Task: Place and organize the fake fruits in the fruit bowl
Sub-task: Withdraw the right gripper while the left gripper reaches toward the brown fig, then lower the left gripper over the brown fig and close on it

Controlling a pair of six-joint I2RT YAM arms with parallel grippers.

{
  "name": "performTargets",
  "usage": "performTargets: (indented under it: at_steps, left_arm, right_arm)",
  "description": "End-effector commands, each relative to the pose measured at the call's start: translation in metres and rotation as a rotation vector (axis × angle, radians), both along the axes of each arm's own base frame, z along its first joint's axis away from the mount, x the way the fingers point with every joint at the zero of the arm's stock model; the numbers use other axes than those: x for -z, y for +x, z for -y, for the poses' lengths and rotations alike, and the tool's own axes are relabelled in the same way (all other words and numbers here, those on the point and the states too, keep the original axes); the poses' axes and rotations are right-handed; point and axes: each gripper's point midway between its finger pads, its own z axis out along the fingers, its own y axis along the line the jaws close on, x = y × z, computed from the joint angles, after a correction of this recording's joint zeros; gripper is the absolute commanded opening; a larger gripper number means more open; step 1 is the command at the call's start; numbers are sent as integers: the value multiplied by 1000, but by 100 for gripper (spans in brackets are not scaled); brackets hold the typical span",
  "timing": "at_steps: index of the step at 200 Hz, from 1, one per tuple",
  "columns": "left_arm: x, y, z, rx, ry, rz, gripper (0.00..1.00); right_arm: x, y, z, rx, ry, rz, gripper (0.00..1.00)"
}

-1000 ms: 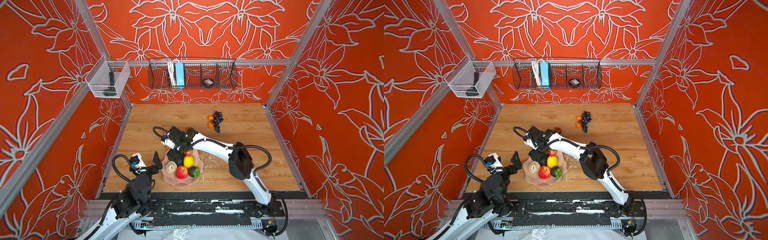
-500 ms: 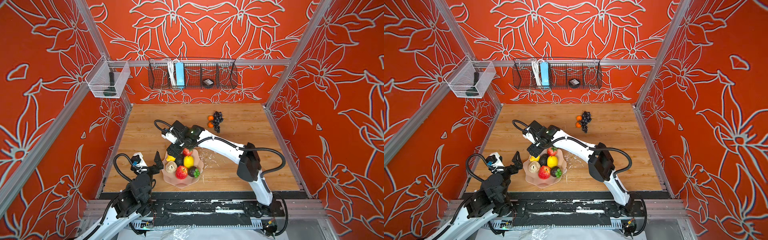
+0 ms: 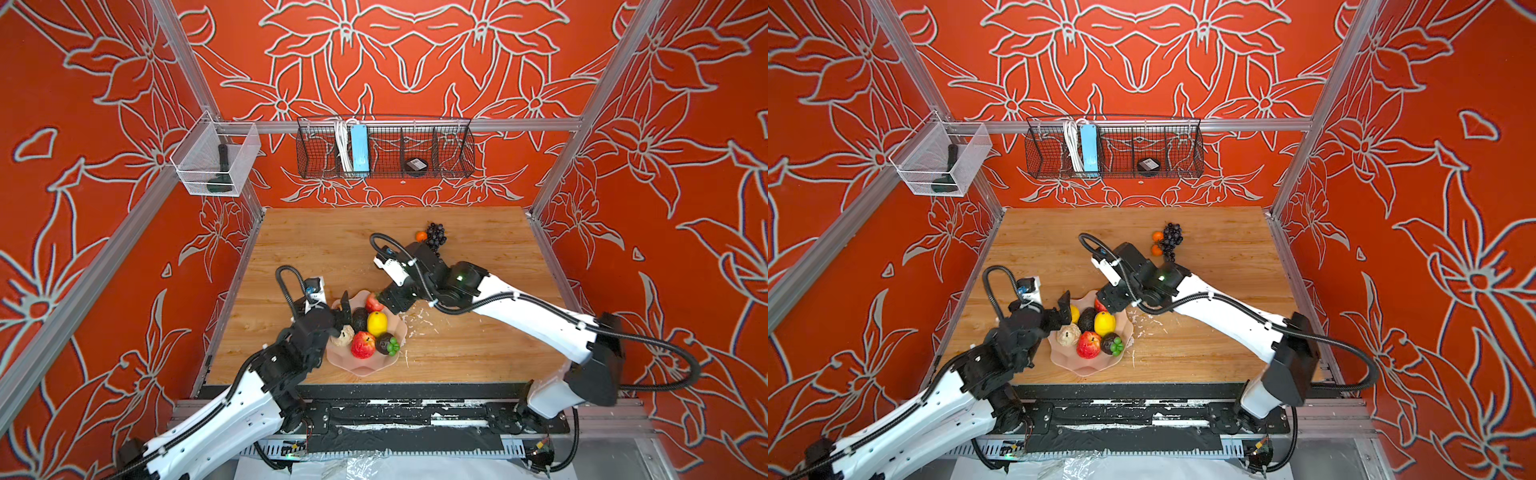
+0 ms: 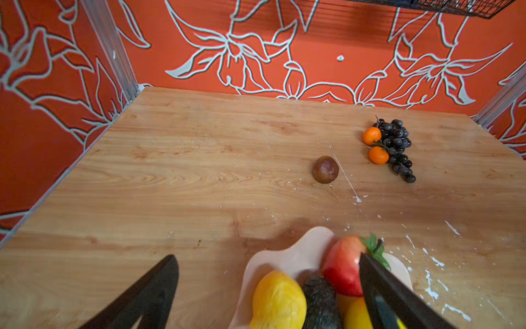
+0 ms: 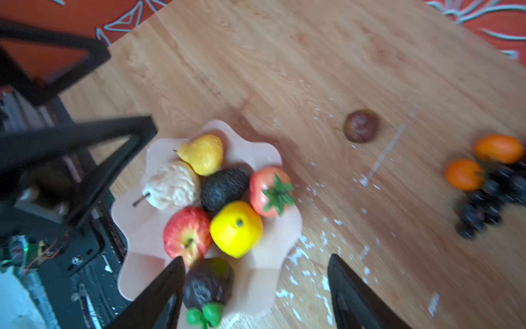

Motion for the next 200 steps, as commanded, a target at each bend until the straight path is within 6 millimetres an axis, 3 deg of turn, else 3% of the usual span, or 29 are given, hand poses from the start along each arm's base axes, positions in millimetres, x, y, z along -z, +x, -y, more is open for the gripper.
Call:
performTargets:
  at_steps: [1,37,97,150,200]
  left_arm:
    - [1,25,31,101,-79,-116,98]
    - [23,79,59,170,-57,-340,98]
    - [72,145,100,300,10,-560,98]
    - [111,182,111,239,62,-728,98]
    - [139,197,108,139,140,-815,96]
  right_arm:
    - [-18,10,27,128,73,99,80]
    - [-12,-6,69,220,143,141,81]
    - [12,-33,108,277,202,119,83]
    - [30,-48,126,313,241,84,86]
    - [51,-57,124,302,262,24,86]
